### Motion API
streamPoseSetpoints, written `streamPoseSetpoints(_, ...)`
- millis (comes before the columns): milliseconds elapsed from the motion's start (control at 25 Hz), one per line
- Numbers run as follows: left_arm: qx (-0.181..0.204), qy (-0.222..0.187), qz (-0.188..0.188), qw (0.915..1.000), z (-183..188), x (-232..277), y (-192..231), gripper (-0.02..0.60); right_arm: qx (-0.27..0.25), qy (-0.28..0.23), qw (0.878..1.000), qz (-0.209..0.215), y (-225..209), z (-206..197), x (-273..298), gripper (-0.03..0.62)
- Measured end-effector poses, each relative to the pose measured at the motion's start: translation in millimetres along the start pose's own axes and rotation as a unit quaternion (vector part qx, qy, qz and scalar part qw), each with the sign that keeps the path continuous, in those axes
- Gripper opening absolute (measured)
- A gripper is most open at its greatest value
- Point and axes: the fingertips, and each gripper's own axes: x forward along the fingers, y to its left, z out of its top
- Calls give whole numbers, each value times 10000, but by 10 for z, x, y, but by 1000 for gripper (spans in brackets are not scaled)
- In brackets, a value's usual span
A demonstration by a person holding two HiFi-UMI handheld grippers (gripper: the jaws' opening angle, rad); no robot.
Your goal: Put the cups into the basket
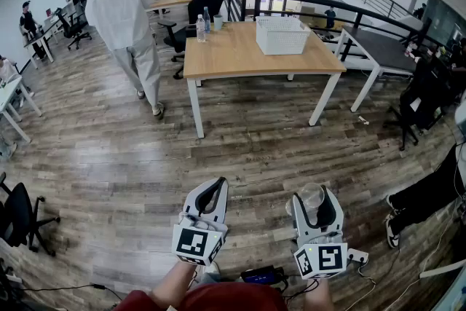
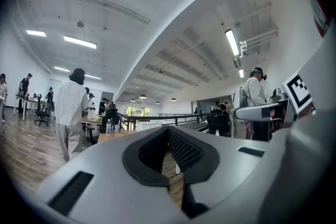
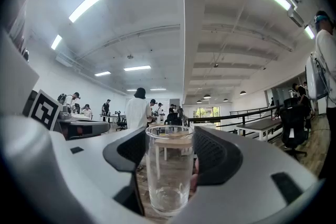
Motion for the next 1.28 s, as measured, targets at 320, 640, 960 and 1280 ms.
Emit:
streamPoseSetpoints(320, 44, -44, -34, 10000, 45, 101, -217, 6, 15, -42, 10000, 12, -221, 8, -54, 278)
streamPoseSetpoints(640, 46, -38, 12, 10000, -2, 196, -406, 6, 24, -33, 9999, 126, -367, -66, -83, 278)
streamPoseSetpoints(960, 91, 6, 105, 9999, -67, 411, -579, 6, 165, -28, 9994, 292, -611, -173, 26, 278)
streamPoseSetpoints(1280, 61, 26, 149, 9999, -110, 721, -320, 6, 184, 21, 9995, 266, -688, -250, 440, 278)
